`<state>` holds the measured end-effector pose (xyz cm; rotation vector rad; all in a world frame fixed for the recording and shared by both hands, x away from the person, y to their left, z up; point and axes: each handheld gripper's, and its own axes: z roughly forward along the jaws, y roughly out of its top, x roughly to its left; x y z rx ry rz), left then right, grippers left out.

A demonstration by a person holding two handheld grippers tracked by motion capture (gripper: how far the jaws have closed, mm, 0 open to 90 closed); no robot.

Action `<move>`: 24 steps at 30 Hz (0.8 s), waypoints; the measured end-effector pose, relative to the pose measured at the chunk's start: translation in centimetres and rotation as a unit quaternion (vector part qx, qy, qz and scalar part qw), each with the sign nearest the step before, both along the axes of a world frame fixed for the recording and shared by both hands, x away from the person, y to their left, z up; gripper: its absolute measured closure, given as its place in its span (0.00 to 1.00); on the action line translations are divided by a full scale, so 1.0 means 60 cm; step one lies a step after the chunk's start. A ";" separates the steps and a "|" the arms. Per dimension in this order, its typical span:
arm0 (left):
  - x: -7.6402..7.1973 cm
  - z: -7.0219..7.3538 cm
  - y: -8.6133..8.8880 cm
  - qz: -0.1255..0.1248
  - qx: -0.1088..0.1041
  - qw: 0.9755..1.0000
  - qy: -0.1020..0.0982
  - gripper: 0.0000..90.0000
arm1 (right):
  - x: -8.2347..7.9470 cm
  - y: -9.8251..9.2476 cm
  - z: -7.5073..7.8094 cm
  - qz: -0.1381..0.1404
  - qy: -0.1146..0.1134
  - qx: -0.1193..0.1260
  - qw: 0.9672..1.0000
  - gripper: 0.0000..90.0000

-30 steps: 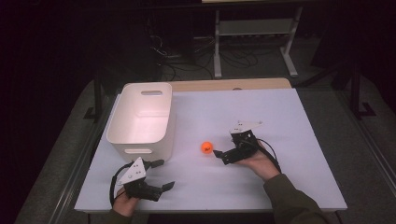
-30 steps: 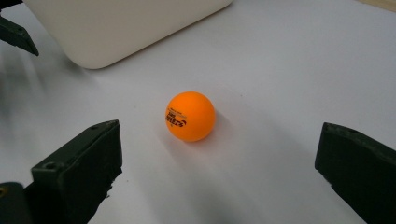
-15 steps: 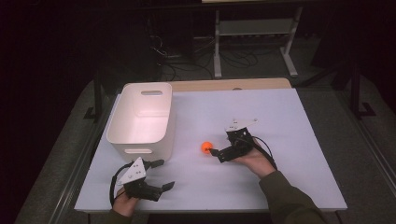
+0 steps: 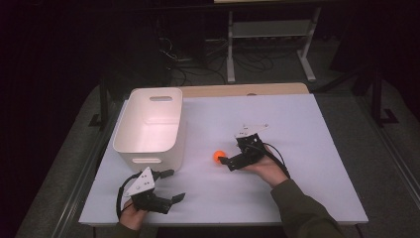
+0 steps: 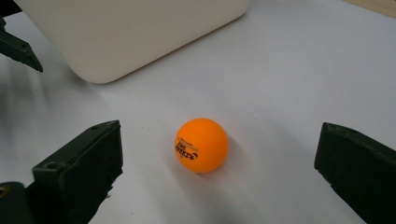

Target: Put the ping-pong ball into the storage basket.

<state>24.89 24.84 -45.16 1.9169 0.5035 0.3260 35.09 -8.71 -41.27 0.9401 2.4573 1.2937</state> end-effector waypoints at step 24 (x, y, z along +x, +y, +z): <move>-0.001 0.000 -0.001 0.000 0.002 1.000 -0.002 0.16 | 0.014 0.029 0.008 0.007 -0.008 0.002 1.000 0.01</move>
